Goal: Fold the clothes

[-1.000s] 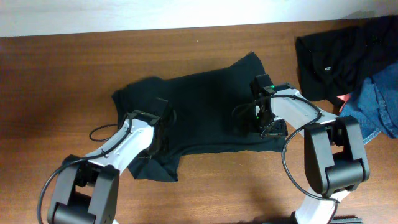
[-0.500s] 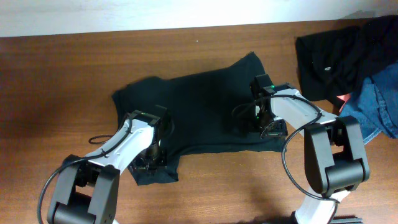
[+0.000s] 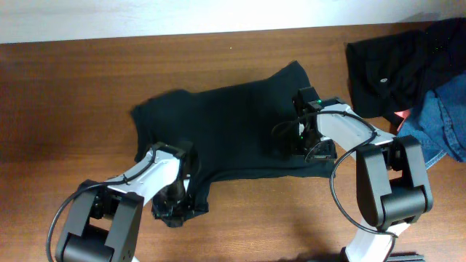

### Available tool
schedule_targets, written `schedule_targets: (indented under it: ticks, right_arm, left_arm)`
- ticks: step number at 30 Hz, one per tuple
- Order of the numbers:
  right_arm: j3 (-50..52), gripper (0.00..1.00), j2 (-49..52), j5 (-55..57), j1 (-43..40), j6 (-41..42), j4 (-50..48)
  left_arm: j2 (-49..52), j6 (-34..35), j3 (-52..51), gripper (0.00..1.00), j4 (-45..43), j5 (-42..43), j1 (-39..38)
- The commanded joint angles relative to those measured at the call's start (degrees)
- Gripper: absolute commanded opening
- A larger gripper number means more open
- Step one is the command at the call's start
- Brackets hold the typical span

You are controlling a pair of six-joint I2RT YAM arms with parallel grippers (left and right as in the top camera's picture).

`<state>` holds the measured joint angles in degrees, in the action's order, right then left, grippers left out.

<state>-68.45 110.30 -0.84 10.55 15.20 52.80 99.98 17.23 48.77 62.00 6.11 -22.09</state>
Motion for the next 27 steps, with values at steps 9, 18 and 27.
schedule_targets:
  ticks: [9,18,27]
  right_arm:
    - [1.1,0.99,0.9,1.6,-0.2,0.3,-0.2]
    - [1.1,0.99,0.9,1.6,-0.2,0.3,-0.2]
    - [1.1,0.99,0.9,1.6,-0.2,0.3,-0.2]
  left_arm:
    - [-3.8,-3.7,-2.8,0.01,3.3,13.7,-3.0]
    - [-19.6,-1.2,-2.8,0.01,7.7,13.8,-7.6]
    - [-30.4,2.9,-2.8,0.01,-1.9,-1.1,-7.6]
